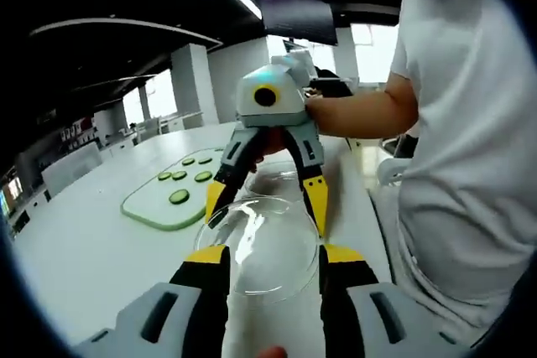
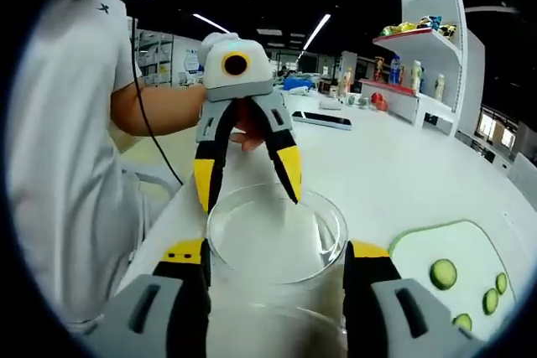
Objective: Open the petri dish lid, add cucumber slices into the petri dish, and close the lid
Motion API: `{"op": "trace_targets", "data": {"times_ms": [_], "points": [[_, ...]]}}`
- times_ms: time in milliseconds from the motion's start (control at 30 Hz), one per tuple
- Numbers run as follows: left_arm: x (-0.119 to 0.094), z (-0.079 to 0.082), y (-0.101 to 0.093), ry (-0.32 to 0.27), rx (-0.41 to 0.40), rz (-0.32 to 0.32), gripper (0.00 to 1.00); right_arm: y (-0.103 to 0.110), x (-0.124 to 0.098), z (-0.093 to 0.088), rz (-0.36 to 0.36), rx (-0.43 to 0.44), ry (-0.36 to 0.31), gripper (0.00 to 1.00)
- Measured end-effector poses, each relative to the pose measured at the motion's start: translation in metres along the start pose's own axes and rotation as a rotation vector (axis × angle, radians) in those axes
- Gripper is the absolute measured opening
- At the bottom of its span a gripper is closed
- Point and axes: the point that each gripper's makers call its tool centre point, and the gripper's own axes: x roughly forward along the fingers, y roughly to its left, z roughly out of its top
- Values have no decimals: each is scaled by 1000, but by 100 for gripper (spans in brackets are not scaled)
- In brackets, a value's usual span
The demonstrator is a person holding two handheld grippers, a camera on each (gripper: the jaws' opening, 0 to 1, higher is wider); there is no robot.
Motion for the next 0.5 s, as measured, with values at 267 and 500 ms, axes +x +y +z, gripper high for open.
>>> {"op": "trace_targets", "data": {"times_ms": [267,500], "points": [[-4,-3,2,11,-13,5,44,0,2,0,10,8,-8,63],[-5,-4,3,5,-28,5,48,1,0,-2,21,21,-4,64]]}}
